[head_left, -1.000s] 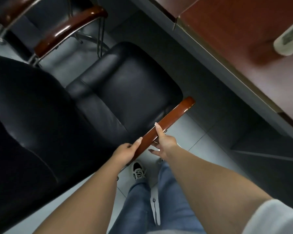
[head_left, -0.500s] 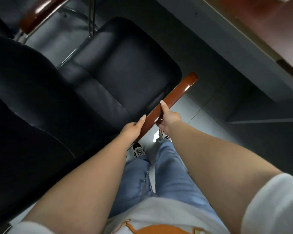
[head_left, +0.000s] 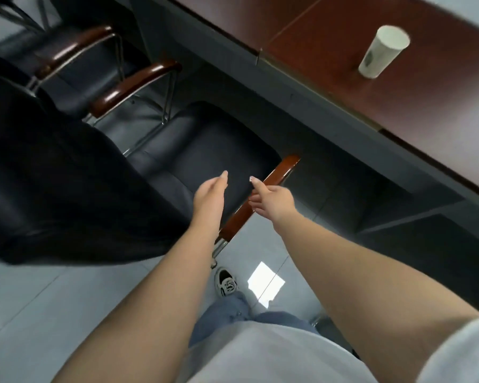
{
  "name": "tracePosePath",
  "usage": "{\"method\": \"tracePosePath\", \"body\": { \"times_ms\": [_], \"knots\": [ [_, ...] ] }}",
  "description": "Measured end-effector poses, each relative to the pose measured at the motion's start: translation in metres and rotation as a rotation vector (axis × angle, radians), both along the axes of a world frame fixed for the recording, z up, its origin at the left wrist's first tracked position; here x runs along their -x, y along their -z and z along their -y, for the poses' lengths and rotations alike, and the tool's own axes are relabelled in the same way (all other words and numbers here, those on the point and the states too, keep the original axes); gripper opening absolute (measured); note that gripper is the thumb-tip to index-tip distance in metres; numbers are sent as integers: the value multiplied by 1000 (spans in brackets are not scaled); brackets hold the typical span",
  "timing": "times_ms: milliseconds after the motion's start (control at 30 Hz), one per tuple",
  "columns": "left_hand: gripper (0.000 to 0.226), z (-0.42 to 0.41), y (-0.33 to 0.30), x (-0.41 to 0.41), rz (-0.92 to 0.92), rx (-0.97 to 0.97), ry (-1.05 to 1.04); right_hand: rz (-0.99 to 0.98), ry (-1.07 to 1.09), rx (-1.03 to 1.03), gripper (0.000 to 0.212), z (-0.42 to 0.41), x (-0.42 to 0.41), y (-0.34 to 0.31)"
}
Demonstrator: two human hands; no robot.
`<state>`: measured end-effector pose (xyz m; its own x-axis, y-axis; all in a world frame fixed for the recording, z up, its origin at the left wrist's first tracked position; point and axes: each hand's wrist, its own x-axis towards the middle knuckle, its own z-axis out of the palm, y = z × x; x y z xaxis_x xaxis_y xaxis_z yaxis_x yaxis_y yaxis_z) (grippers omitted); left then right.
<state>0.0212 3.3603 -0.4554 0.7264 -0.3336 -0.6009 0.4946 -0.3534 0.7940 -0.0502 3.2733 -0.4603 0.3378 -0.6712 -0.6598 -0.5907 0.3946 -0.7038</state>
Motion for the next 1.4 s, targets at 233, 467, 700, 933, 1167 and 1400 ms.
{"method": "tracePosePath", "body": {
  "times_ms": [233, 467, 700, 933, 1167, 1400],
  "knots": [
    [22, -65, -86, 41, 137, 261, -19, 310, -138, 222, 29, -60, 24, -86],
    [19, -159, -106, 88, 145, 198, -27, 431, -146, 217, 24, -145, 54, -111],
    [17, -230, -139, 62, 197, 314, -129, 597, -154, 318, 24, -201, 34, -160],
    [17, -300, -173, -13, 290, 395, 3, 646, -132, 446, 23, -281, -16, -170],
    [19, -356, -193, -98, 388, 380, 229, 630, -94, 605, 15, -330, -66, -186],
    [23, -333, -225, -162, 485, 324, 468, 503, -124, 816, 22, -310, -107, -222]
  ]
}}
